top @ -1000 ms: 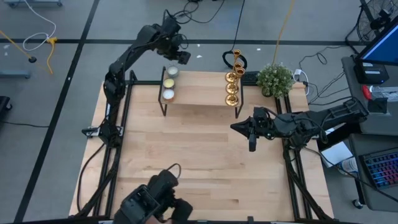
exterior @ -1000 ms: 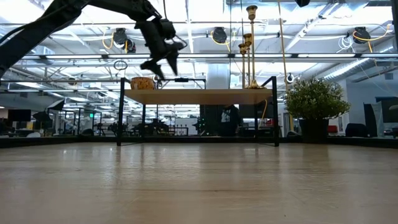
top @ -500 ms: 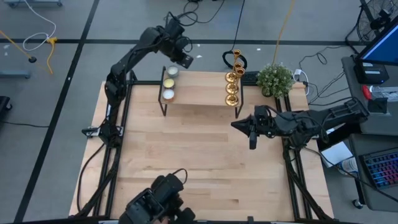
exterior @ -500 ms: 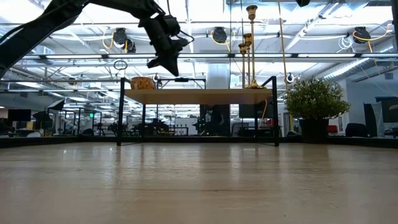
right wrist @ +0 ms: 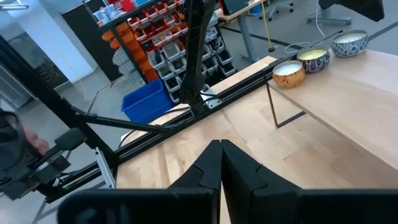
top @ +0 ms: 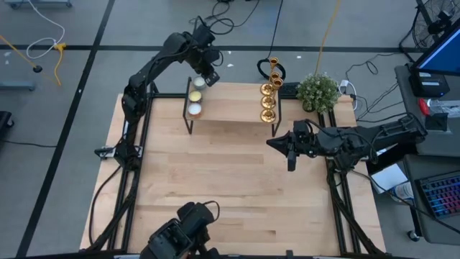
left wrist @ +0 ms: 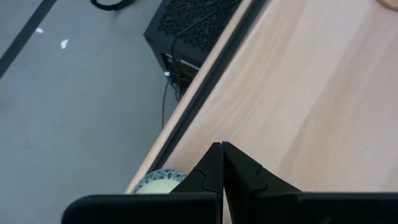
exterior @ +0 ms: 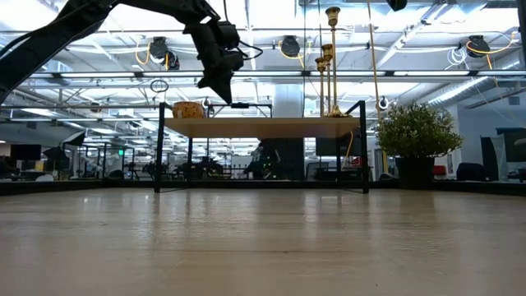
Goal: Pick & Place candle stick holders
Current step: Put the light blue scented candle aligned with the black scented candle on the shelf
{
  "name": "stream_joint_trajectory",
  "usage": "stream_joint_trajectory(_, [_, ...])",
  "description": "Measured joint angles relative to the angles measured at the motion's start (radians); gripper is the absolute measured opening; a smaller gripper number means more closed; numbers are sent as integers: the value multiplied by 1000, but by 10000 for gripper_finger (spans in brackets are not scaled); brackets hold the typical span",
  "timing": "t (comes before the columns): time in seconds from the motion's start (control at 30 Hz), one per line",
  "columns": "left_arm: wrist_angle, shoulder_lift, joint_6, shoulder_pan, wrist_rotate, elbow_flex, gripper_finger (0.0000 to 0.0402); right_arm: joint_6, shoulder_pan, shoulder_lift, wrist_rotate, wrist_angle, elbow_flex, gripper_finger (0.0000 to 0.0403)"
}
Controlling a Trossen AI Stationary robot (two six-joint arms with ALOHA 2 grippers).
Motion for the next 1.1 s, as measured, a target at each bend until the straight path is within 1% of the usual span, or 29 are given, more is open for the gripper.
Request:
stream_joint_trajectory(0.27, [2,20,-53,25,24,-1,1,0,0,0,0,0,0,0])
stream_joint_trajectory(0.5, [2,25,-67,20,14,0,1,0,0,0,0,-1,0,0])
stream_joint_trajectory(0.53, [-1,30,-68,16,8,0,1,0,0,0,-1,-1,0,0])
stream_joint_trajectory(0.63, [-9,46,-53,-16,-58,-1,1,-1,0,0,0,-1,0,0])
stream_joint_trajectory(0.77, [-3,46,-16,-95,-86,-1,0,-2,-6,0,0,-1,0,0])
stream_joint_trajectory(0.83, [-3,46,-22,-139,-161,-1,0,-1,-8,0,0,-1,0,0])
stream_joint_trajectory(0.87, [-7,46,-49,-157,-189,-1,0,-1,-10,0,0,-1,0,0])
stream_joint_trajectory(0.93, [-24,40,-142,-185,-194,-1,0,-1,-18,0,-17,-1,0,0])
stream_joint_trajectory(1.0, [-59,37,-271,-201,-140,0,0,3,-29,0,-33,0,0,0])
stream_joint_trajectory(1.1, [-113,38,-427,-220,-20,0,0,8,-44,0,-61,1,0,0])
